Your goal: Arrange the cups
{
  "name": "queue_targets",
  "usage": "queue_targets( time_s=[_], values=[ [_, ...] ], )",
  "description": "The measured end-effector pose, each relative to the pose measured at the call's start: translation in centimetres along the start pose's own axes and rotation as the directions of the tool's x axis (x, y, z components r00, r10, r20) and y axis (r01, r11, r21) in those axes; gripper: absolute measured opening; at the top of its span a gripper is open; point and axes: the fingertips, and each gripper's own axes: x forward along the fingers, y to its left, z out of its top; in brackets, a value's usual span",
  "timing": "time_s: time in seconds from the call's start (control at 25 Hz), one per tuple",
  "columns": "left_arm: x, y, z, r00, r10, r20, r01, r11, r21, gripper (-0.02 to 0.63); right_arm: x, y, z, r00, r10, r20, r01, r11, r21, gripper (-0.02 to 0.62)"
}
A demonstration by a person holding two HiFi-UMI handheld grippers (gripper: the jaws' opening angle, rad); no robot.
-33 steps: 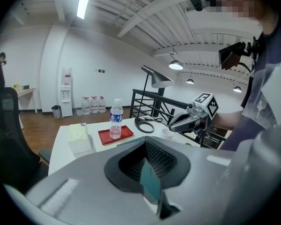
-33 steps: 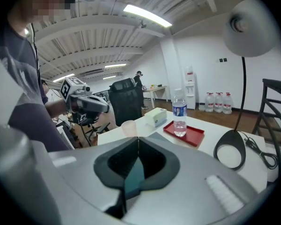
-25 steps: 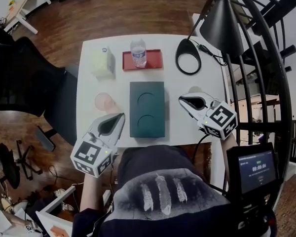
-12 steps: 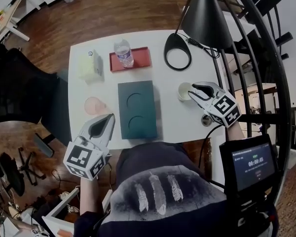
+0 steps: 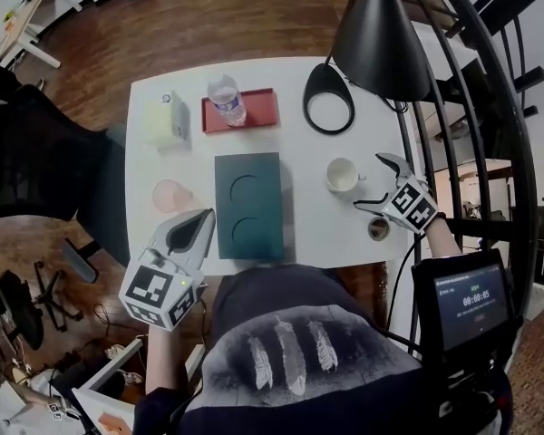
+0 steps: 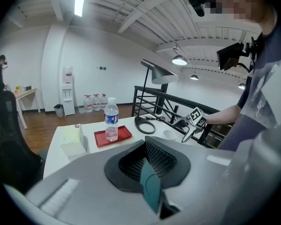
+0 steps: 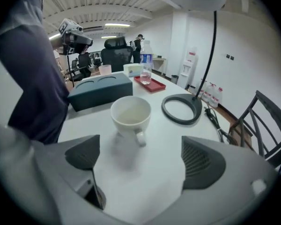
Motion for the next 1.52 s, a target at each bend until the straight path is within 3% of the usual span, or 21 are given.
queue_targets(
  time_s=[0.24,0.72,0.8,0.84,1.2,1.52],
  values=[
    [-0.2,0.2,-0.5,0.999,0.025,-0.023,-0.025,1.0,0.0,0.015,3.5,0.7,1.7,0.996,0.038,0.075,-0.035,0.999,-0.037,0.546],
    [-1.0,0.3,-1.3,0.998,0.054,-0.034,-0.054,0.999,-0.003,0.015,6.4,1.1,3.7,0.981,0.086,0.172,-0.093,0.995,0.032,0.545],
    [-1.1,0.4,-1.5,0.998,0.056,-0.036,-0.056,0.998,-0.003,0.015,6.5,1.6,3.8,0.977,0.103,0.186,-0.113,0.993,0.043,0.494],
    [-1.0,0.4,-1.6,0.998,0.057,-0.037,-0.057,0.998,-0.004,0.015,6.5,1.9,3.8,0.975,0.108,0.192,-0.119,0.992,0.046,0.433],
    [-0.5,0.2,-1.6,0.999,0.041,-0.035,-0.041,0.999,0.001,0.015,6.5,1.9,3.8,0.977,0.059,0.207,-0.081,0.991,0.102,0.41],
    [-0.9,0.6,-2.0,0.998,0.048,-0.03,-0.048,0.999,-0.009,0.015,5.9,1.2,4.6,0.962,-0.04,0.269,-0.034,0.964,0.263,0.41]
  ],
)
